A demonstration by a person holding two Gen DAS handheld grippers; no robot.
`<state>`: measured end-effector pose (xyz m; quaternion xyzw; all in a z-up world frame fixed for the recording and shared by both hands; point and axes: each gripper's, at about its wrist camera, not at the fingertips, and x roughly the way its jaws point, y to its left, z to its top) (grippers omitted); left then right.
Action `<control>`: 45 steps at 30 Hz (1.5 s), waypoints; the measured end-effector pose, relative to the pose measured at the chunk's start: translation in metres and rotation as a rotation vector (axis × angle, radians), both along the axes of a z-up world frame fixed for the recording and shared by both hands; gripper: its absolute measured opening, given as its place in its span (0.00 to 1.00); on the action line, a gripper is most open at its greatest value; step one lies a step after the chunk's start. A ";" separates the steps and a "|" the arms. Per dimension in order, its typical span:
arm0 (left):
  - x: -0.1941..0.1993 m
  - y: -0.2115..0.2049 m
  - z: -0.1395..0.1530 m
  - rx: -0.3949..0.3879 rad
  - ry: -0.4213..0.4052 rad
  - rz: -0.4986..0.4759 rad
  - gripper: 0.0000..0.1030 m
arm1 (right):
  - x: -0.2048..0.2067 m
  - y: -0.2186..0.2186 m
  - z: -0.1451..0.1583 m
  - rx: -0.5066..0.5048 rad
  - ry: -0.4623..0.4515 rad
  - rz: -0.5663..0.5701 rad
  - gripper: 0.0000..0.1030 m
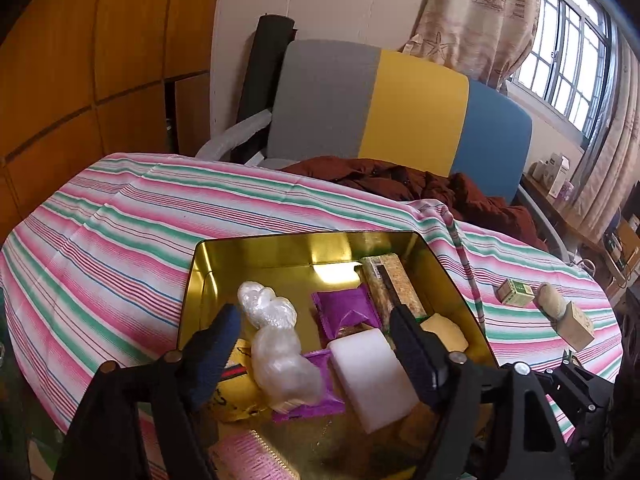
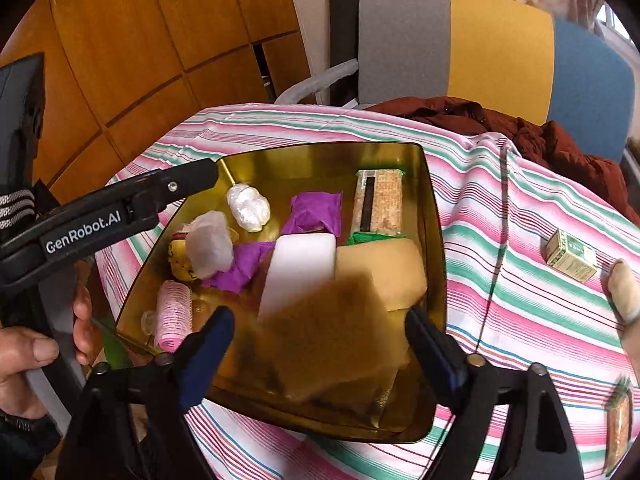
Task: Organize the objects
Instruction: 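Carry the bundle and yellow sponge to the gold tray and release both, then move both tools away from the tray back over the cloth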
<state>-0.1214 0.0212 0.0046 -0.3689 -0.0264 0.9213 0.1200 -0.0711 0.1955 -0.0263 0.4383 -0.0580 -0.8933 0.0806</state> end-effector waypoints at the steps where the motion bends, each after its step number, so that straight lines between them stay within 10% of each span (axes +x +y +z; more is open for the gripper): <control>1: 0.001 0.000 0.000 -0.002 0.001 0.001 0.77 | 0.000 -0.001 0.000 0.000 0.001 0.002 0.86; 45: 0.093 0.050 0.000 -0.100 0.024 -0.158 0.77 | 0.091 0.066 0.016 0.116 0.098 -0.295 1.00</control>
